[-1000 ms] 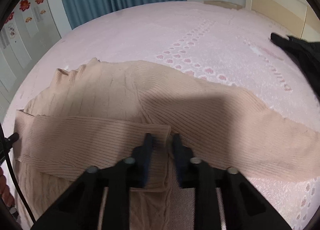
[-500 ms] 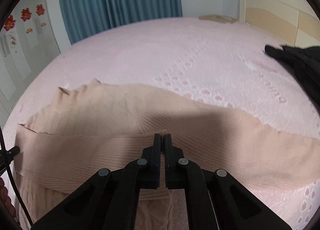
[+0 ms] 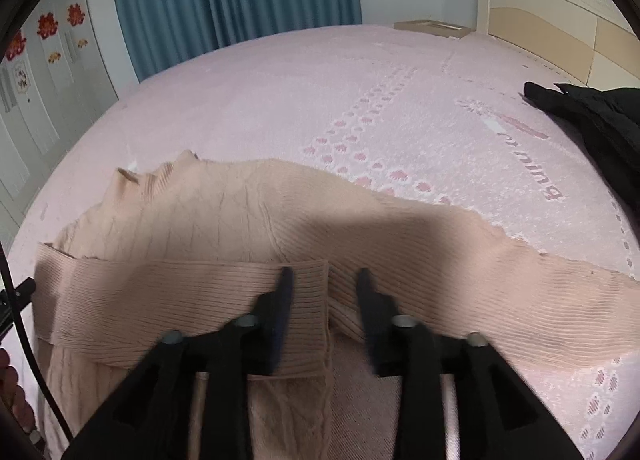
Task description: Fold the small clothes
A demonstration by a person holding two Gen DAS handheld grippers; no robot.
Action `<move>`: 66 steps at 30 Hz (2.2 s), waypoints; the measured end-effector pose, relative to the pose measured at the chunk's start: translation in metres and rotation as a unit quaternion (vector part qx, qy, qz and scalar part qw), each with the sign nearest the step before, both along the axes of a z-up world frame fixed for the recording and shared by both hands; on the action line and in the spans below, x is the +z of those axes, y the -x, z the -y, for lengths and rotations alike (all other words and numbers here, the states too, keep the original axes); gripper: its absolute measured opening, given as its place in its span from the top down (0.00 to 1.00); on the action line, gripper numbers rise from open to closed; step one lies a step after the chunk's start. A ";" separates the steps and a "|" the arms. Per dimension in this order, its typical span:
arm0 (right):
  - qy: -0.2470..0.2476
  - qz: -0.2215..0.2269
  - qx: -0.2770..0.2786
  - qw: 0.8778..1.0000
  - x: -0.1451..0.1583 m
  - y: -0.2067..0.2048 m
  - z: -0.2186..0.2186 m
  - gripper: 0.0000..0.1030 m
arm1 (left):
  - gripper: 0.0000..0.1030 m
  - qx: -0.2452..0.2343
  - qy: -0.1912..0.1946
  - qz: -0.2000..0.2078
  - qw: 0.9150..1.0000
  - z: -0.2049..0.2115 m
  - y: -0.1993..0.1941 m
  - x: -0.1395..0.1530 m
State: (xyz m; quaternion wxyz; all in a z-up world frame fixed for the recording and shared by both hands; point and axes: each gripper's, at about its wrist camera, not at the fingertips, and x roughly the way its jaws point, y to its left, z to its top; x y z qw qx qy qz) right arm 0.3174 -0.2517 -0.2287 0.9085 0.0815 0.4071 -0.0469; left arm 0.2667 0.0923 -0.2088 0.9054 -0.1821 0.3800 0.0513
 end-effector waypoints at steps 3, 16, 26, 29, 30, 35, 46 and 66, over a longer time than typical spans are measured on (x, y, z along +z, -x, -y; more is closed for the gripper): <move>0.006 0.011 -0.020 1.000 0.013 0.018 0.019 0.61 | 0.53 -0.009 -0.008 0.006 1.000 0.009 -0.002 0.003; -0.003 -0.021 -0.161 0.987 0.008 0.141 0.202 0.40 | 0.53 -0.051 -0.052 0.017 0.997 0.050 -0.002 0.009; -0.087 -0.023 -0.209 0.974 -0.032 0.157 0.268 0.40 | 0.53 -0.021 -0.047 0.007 0.999 0.040 -0.008 0.003; -0.114 -0.013 -0.219 0.969 -0.032 0.152 0.280 0.40 | 0.53 -0.013 -0.045 0.003 0.999 0.037 -0.010 0.000; -0.122 -0.009 -0.223 0.967 -0.032 0.151 0.284 0.40 | 0.53 -0.011 -0.045 0.003 0.999 0.036 -0.010 0.000; -0.120 -0.007 -0.239 0.964 -0.031 0.139 0.293 0.44 | 0.53 -0.010 -0.048 0.006 0.999 0.037 -0.010 0.002; 0.010 0.056 -0.179 0.982 0.064 0.100 0.210 0.95 | 0.53 0.004 -0.028 0.025 0.999 0.020 0.002 0.021; -0.082 0.027 0.215 0.973 0.066 -0.024 -0.242 0.95 | 0.49 0.082 0.001 0.009 0.997 -0.089 0.029 0.019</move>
